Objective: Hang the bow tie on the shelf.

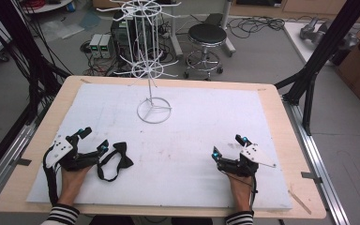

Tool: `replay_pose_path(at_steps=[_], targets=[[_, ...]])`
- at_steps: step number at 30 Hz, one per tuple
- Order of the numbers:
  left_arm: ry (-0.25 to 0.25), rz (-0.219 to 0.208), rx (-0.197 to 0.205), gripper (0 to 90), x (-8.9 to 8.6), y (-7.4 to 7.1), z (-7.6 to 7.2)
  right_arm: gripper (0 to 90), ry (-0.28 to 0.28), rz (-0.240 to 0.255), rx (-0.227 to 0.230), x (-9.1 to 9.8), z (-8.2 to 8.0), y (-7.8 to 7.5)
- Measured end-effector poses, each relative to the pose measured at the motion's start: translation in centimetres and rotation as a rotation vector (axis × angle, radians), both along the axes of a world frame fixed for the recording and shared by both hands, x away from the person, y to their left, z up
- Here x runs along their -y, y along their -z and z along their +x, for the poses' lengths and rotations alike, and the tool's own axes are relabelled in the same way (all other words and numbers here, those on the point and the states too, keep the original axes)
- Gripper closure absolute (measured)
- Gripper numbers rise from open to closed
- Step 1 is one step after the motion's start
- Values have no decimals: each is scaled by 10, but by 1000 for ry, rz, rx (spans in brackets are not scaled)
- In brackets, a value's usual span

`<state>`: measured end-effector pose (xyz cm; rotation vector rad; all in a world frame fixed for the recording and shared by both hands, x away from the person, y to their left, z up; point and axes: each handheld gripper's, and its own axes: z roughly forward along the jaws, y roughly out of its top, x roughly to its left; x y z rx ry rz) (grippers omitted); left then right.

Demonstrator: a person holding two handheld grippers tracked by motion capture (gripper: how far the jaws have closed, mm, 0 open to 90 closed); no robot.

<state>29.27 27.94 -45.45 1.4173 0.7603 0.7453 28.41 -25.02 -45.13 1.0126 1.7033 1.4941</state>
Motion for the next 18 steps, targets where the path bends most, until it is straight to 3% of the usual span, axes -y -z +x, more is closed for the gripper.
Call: replay_pose_path(at_steps=[13,16,18], targets=[[-4,0,6,163,0,0,-1,21,9,24,7,2,-1,0],[-15,-11,39,165,0,1,-4,21,6,29,7,2,-1,0],[-18,-10,38,166,-1,1,-4,21,6,35,5,3,-1,0]])
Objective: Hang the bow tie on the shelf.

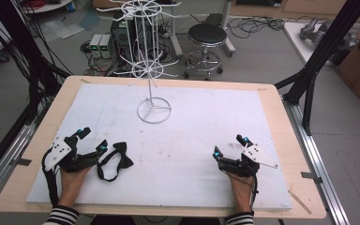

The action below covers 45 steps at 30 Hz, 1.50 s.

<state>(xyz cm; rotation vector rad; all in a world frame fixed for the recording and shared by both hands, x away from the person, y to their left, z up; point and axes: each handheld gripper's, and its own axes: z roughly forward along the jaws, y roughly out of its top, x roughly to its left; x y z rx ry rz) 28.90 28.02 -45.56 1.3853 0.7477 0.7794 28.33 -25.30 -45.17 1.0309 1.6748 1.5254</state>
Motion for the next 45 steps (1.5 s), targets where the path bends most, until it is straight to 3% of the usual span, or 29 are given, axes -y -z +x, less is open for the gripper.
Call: replay_pose_path(at_steps=[12,16,17,18,19,22,23,26,28,29,30,31,32,33,34,38,39,40,45], targets=[[1,0,2,168,0,0,0,21,0,-4,4,0,0,0],[-22,3,-1,167,1,0,-1,21,1,-2,1,0,0,0],[-36,7,-33,164,1,-2,0,21,1,-3,1,0,0,0],[-36,7,-33,153,1,-2,0,21,-3,-3,4,0,0,0],[-35,14,-57,153,1,-3,1,21,-3,-3,4,0,0,0],[-12,69,-115,147,-1,-7,1,21,-4,-6,3,0,0,0],[-12,69,-115,148,-1,-7,1,21,-4,-7,3,0,0,0],[43,125,-186,149,-3,-15,4,21,-4,-5,2,0,0,0],[98,156,-259,149,-4,-24,9,21,-4,-10,2,0,1,0],[98,156,-259,149,-4,-24,9,21,-4,-10,2,0,1,0],[129,192,-296,150,-3,-32,12,21,-3,-8,0,-1,0,0],[129,192,-296,150,-3,-32,12,21,-3,-8,0,-1,0,0],[143,225,-306,151,-1,-36,13,21,-2,-7,-3,-1,0,0],[143,225,-306,153,-1,-36,13,21,-2,-7,-3,-1,0,0],[151,263,-314,153,1,-41,15,21,-3,-10,-1,-1,0,0],[164,308,-328,163,5,-47,17,21,-1,-8,-3,-1,0,0],[165,370,-342,176,8,-51,18,21,-1,-8,-1,-1,0,0],[152,399,-343,202,9,-52,19,21,-2,-10,1,-1,1,0],[146,456,-363,219,12,-58,20,21,0,-9,1,-1,1,0]])
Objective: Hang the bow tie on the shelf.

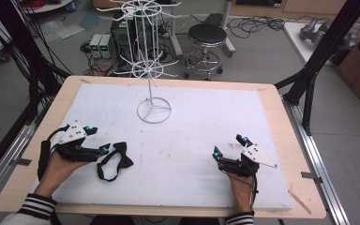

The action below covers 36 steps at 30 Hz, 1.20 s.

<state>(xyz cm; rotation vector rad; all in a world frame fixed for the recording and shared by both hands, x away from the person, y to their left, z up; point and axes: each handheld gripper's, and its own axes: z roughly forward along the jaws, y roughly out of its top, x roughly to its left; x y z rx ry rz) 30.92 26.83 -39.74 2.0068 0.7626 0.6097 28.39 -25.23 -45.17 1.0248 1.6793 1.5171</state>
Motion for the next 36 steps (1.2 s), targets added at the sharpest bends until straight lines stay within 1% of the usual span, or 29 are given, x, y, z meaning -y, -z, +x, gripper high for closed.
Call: replay_pose_path(at_steps=[1,2,3,4,5,6,7,8,9,10,11,12,13,15,16,17,18,19,21,22,23,24,27,29,30,33,34,36], targets=[[0,0,0,222,0,0,0,21,0,0,0,0,0,0],[-1,10,-5,222,1,-1,0,21,-1,-1,0,0,0,0],[3,28,-20,222,2,-3,2,21,-1,2,-1,0,0,0],[3,28,-20,222,2,-3,2,21,0,3,-1,0,0,0],[7,39,-27,230,3,-4,2,21,0,2,-1,0,0,0],[11,45,-42,238,4,-5,3,21,-1,1,-1,0,0,0],[11,45,-42,239,4,-5,3,21,-1,2,0,0,0,0],[12,46,-68,239,5,-6,5,21,-1,1,0,0,0,0],[12,46,-68,239,5,-6,5,21,-1,1,0,0,0,0],[21,54,-98,239,7,-6,7,21,-1,1,0,0,0,0],[21,54,-98,241,7,-6,7,21,-1,1,0,0,0,0],[28,69,-113,241,7,-6,8,21,-1,1,0,0,0,0],[29,77,-124,245,8,-6,8,21,-1,1,0,0,0,0],[30,92,-160,246,11,-4,10,21,-2,2,1,0,0,0],[33,115,-178,246,13,-3,11,21,-2,2,0,0,0,0],[29,122,-188,247,14,-2,12,21,-2,3,0,0,0,0],[29,122,-188,248,14,-2,12,21,-2,3,0,0,0,0],[29,133,-208,253,15,0,14,21,-1,4,0,0,0,0],[34,142,-230,276,17,2,15,21,0,7,-3,0,-1,0],[34,142,-230,287,17,2,15,21,-1,7,-2,0,-1,0],[31,152,-259,288,18,4,16,21,-1,7,-1,0,-1,0],[31,152,-259,291,18,4,16,21,-2,5,0,0,0,0],[24,161,-298,309,19,6,18,21,1,10,-2,0,-1,0],[24,161,-321,309,20,7,19,21,5,9,8,1,-1,0],[24,161,-321,312,20,7,19,21,7,14,5,1,-1,0],[23,180,-351,350,22,9,20,21,6,14,5,1,-1,0],[23,180,-351,360,22,9,20,21,7,12,8,1,-1,0],[38,197,-362,393,25,11,20,21,6,10,9,1,-1,0]])
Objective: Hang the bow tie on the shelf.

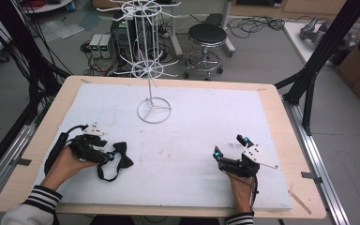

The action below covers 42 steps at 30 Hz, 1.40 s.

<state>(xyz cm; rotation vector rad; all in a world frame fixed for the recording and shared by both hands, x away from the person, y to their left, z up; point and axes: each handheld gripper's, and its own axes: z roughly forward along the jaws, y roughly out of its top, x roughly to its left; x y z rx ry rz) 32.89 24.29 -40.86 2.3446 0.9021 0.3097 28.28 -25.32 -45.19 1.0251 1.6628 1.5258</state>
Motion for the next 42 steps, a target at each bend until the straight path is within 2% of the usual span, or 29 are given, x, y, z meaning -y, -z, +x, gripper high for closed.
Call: replay_pose_path(at_steps=[3,7,13,16,21,22,23,24,25,27,34,42], targets=[[2,21,2,408,3,2,0,21,0,1,-1,0,0,0],[-29,42,-37,462,5,4,2,21,-4,0,0,0,0,0],[-30,50,-60,525,8,7,2,21,-5,-3,1,0,0,0],[-29,68,-76,561,10,8,3,21,-3,-2,0,0,0,0],[-49,68,-111,696,14,9,5,21,-4,-1,-2,-1,0,0],[-56,76,-107,696,15,9,5,21,-4,-1,-2,-1,0,0],[-59,77,-110,752,15,9,5,21,-3,-4,-2,0,0,0],[-71,74,-112,752,15,9,5,21,-3,-4,-2,0,0,0],[-72,76,-113,816,14,9,6,21,-4,-3,-3,-1,0,0],[-69,70,-120,861,14,9,6,21,-3,-2,-3,-1,0,0],[-78,63,-98,870,14,7,4,21,-3,-7,-1,-1,0,0],[-90,5,-47,871,7,-1,2,21,-2,-7,-1,-1,0,0]])
